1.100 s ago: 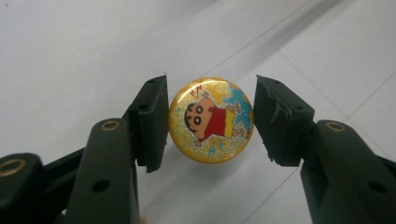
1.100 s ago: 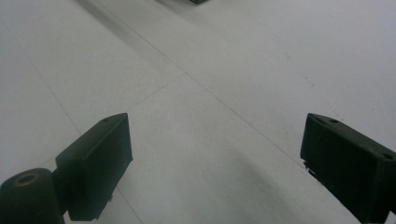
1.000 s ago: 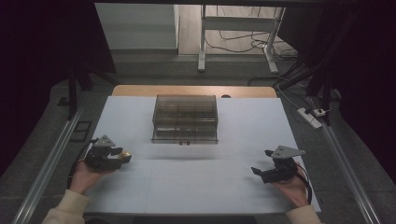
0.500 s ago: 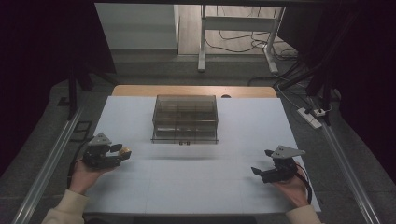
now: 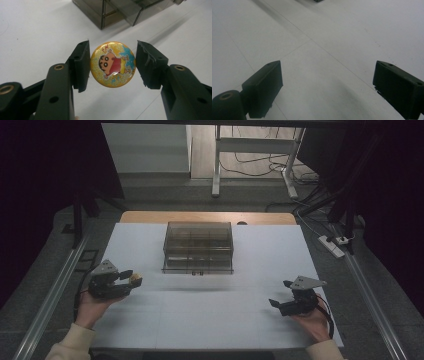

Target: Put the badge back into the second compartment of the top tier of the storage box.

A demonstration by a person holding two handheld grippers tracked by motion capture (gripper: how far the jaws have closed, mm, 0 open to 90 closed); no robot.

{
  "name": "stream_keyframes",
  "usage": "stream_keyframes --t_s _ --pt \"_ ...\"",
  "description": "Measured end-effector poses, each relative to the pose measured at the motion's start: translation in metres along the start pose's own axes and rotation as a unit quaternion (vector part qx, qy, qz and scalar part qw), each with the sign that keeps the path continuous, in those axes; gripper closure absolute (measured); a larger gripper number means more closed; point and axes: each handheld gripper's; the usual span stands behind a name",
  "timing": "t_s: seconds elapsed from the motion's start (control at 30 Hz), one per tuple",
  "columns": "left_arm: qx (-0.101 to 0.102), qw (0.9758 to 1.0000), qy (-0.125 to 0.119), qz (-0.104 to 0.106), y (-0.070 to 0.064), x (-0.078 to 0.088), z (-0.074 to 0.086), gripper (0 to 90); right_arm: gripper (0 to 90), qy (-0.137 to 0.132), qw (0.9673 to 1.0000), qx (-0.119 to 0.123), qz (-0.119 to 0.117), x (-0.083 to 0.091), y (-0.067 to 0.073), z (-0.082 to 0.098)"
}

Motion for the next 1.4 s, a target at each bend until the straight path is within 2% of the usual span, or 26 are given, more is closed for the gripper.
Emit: stream_keyframes --t_s 0.77,1.4 --pt "-0.012 0.9995 -0.027 0.011 -0.007 -0.006 -0.017 46.9 8.4 -0.001 1.0 -0.001 0.001 0.0 0.0 0.0" --pt "-0.031 0.9989 -0.019 0.03 -0.015 -0.023 -0.037 46.8 8.4 -0.002 1.0 0.001 0.002 -0.001 0.001 0.0"
Point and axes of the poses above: each handheld gripper's, and its own axes: x roughly backward along the jaws, z roughly out of its underside, y roughly to its left, and after that the axes turned 12 degrees about z, right-handed
